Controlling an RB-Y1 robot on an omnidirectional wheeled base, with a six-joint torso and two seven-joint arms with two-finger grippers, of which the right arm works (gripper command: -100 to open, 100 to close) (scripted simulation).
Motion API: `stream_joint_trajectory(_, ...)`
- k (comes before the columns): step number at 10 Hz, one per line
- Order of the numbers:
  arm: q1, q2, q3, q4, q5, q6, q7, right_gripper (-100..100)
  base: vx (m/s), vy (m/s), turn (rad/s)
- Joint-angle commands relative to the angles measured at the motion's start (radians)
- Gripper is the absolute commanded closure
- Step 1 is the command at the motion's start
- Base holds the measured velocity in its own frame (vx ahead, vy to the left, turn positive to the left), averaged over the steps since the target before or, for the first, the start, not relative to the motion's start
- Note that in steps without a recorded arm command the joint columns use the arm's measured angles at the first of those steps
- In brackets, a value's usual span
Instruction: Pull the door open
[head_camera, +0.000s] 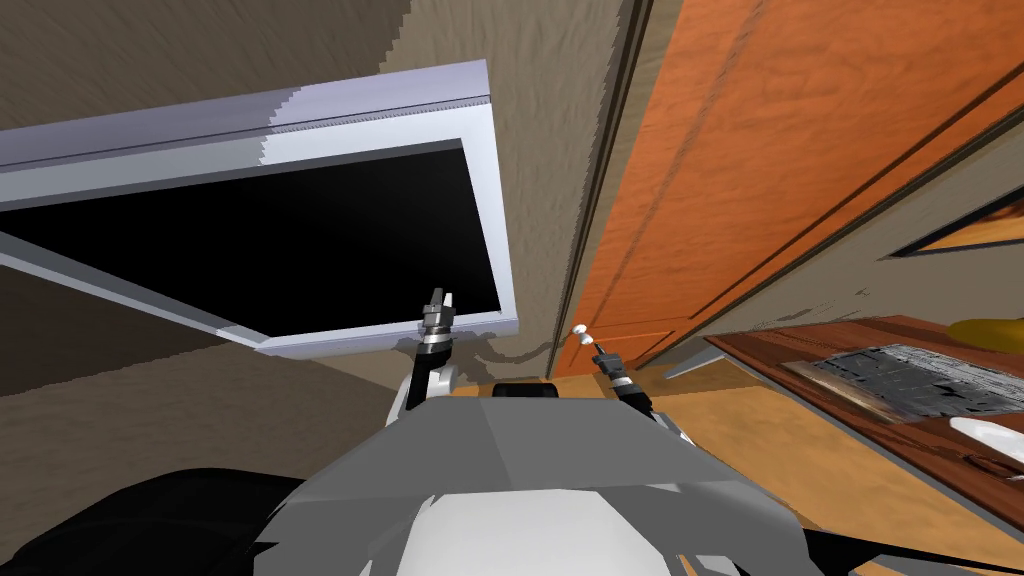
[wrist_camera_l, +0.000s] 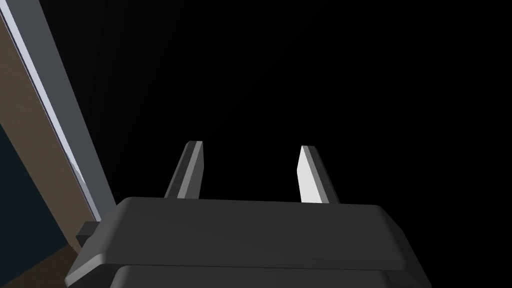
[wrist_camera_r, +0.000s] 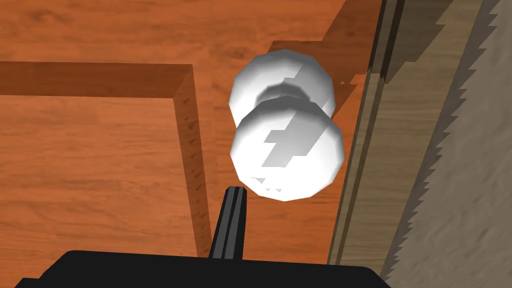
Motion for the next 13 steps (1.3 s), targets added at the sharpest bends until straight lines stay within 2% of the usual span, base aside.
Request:
stream_joint_trajectory(1, 0.000, 0.000, 0.000, 0.000, 0.000, 0.000, 0.000, 100, -0.005, -0.001, -0.001)
stream_joint_trajectory(4, 0.000, 0.000, 0.000, 0.000, 0.000, 0.000, 0.000, 100, 0.000, 0.000, 0.000)
stream_joint_trajectory(5, 0.011, -0.005, 0.001, -0.003, 0.004, -0.011, -0.003, -100, -0.128, -0.004, -0.042)
stream_joint_trajectory(10, 0.038, -0.017, 0.003, -0.012, 0.012, -0.037, -0.010, -100, -0.199, 0.032, -0.041)
stream_joint_trajectory(11, 0.033, -0.016, 0.003, -0.008, 0.011, -0.033, -0.010, -100, -0.083, -0.007, -0.008)
stream_joint_trajectory(13, 0.022, -0.010, 0.000, -0.004, 0.007, -0.023, 0.000, -100, 0.155, -0.007, 0.046)
